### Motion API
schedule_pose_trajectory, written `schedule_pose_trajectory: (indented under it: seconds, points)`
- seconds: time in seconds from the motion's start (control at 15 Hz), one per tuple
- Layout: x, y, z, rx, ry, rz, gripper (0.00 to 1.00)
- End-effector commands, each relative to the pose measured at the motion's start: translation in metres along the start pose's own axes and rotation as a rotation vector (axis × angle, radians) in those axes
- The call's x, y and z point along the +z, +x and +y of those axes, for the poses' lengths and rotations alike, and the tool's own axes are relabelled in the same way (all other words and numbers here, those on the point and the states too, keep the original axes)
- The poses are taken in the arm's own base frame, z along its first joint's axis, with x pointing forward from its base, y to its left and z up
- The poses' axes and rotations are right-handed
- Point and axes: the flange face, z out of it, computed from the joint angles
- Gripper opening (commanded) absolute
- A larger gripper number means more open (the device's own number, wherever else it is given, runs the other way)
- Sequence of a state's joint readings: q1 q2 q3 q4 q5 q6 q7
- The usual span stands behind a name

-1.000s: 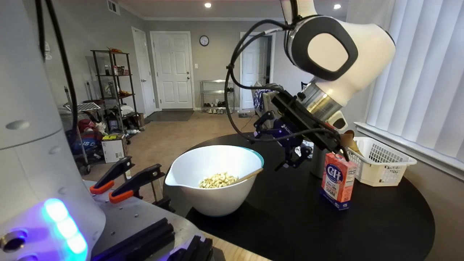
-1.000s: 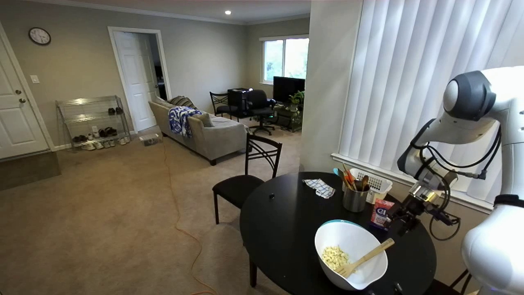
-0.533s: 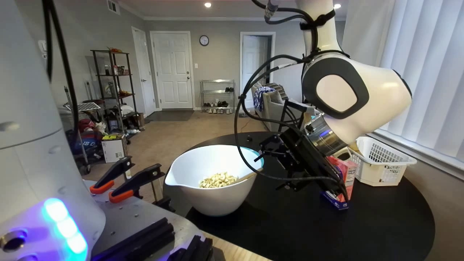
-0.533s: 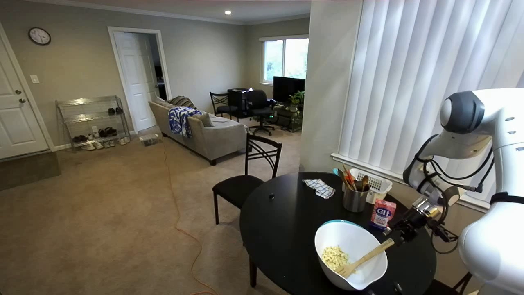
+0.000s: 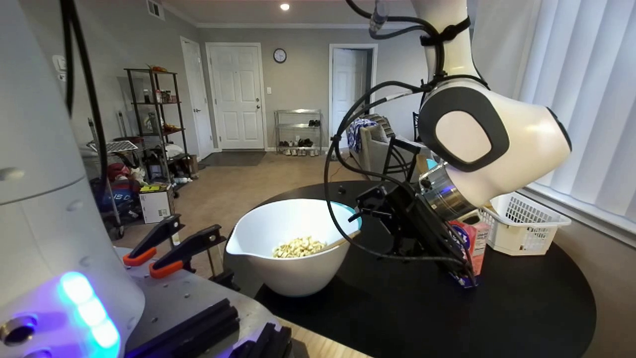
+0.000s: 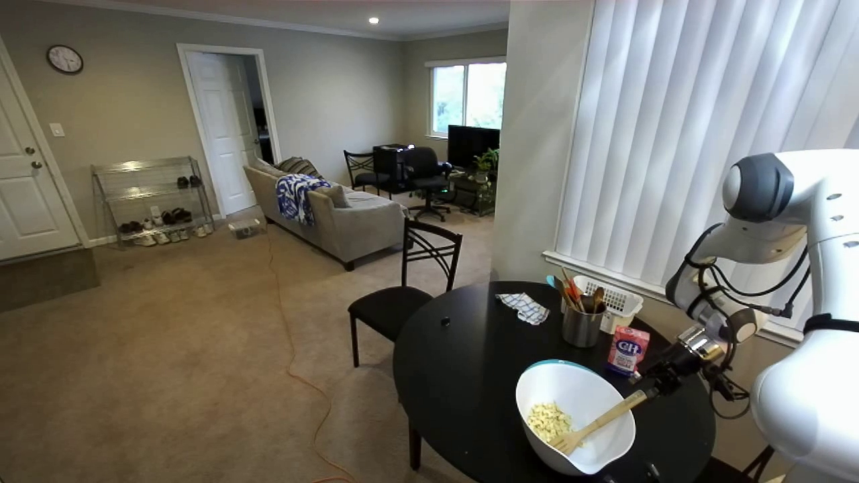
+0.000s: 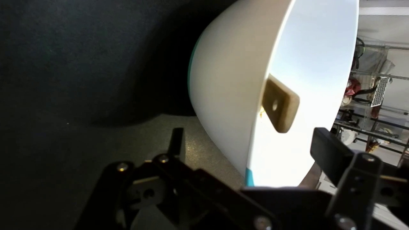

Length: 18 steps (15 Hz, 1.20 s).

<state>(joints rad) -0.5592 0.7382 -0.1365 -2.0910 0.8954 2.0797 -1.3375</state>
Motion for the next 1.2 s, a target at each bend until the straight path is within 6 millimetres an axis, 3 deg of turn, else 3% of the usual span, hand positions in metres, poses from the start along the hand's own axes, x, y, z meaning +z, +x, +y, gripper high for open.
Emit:
schedule_pose_trajectory:
  seconds: [0.0,0.33,0.87,1.13]
  points:
    - [0.0,0.0,0.0,0.0,0.001,-0.001,1.0]
    - [0.0,0.0,0.0,0.0,0.002,-0.001,1.0]
    - [0.0,-0.043,0.0,0.0,0.066,0.047,1.0]
    - [0.004,-0.052,-0.005,-0.059,0.115,0.102,1.0]
